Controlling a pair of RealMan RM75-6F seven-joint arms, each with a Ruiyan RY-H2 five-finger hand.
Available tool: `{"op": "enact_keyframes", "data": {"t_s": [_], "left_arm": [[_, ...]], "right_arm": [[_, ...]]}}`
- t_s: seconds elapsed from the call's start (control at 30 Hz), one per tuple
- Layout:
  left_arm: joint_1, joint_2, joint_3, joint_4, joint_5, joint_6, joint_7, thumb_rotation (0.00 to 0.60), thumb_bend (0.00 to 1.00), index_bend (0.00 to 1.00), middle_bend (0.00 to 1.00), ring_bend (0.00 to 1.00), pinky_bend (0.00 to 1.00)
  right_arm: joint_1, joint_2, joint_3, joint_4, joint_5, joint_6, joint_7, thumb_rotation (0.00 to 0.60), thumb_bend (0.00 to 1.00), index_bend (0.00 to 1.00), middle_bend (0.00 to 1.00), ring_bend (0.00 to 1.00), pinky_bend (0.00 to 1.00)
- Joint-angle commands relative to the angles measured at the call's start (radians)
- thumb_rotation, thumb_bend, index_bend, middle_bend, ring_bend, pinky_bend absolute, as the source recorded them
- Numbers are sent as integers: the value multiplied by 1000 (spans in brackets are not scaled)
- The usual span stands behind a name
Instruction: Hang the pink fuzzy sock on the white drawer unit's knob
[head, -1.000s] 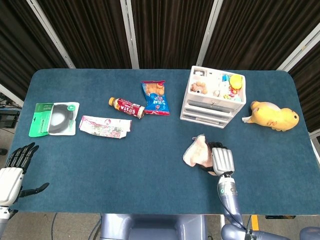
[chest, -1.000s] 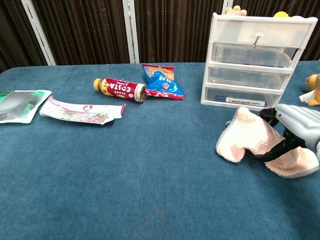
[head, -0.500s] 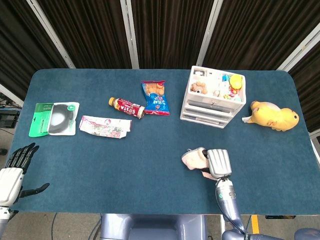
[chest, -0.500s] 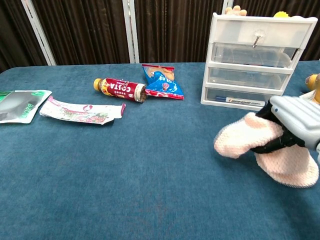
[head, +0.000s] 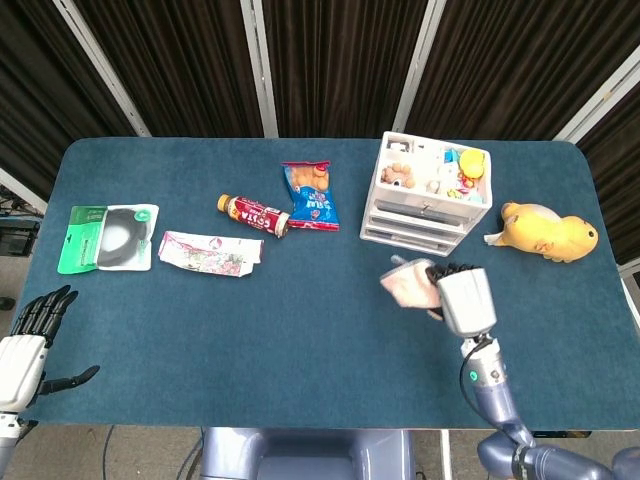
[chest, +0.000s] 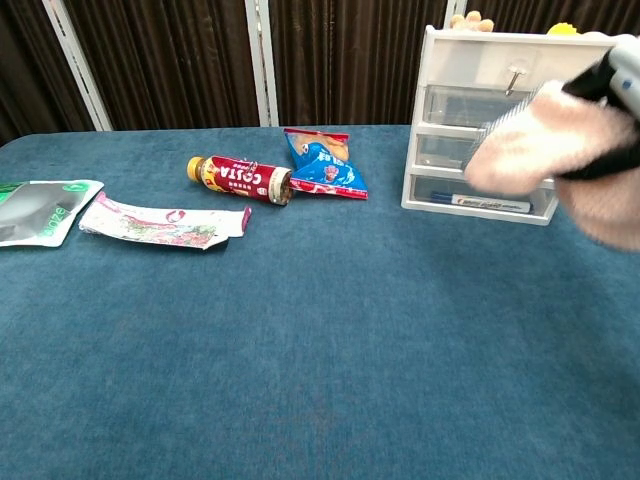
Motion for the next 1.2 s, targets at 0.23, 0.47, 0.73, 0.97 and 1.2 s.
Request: {"op": "enact_keyframes", "data": {"t_s": [0.23, 0.47, 0.73, 0.97, 1.2], "left_arm": [[-4, -4, -2, -6, -8, -10, 13, 600, 0, 0, 0, 0, 0], [-8, -2, -3, -11, -19, -23, 16, 600, 0, 0, 0, 0, 0], [-10, -2, -2, -14, -19, -27, 17, 600, 0, 0, 0, 0, 0], [-11, -1, -3, -14, -21, -28, 15, 600, 0, 0, 0, 0, 0], [-10, -1, -2, -13, -17, -25, 15, 600, 1, 0, 0, 0, 0]], "right_arm": [[43, 51, 91, 6, 108, -94, -37, 600, 187, 789, 823, 813, 956], [20, 114, 192, -258, 405, -268, -6, 600, 187, 789, 823, 813, 956], [21, 128, 282, -403, 596, -299, 40, 600, 187, 788, 823, 813, 956], [19, 137, 298, -480, 647, -290, 75, 600, 187, 788, 823, 813, 956], [28, 140, 287, -503, 656, -273, 66, 600, 187, 787, 823, 812, 957]]}}
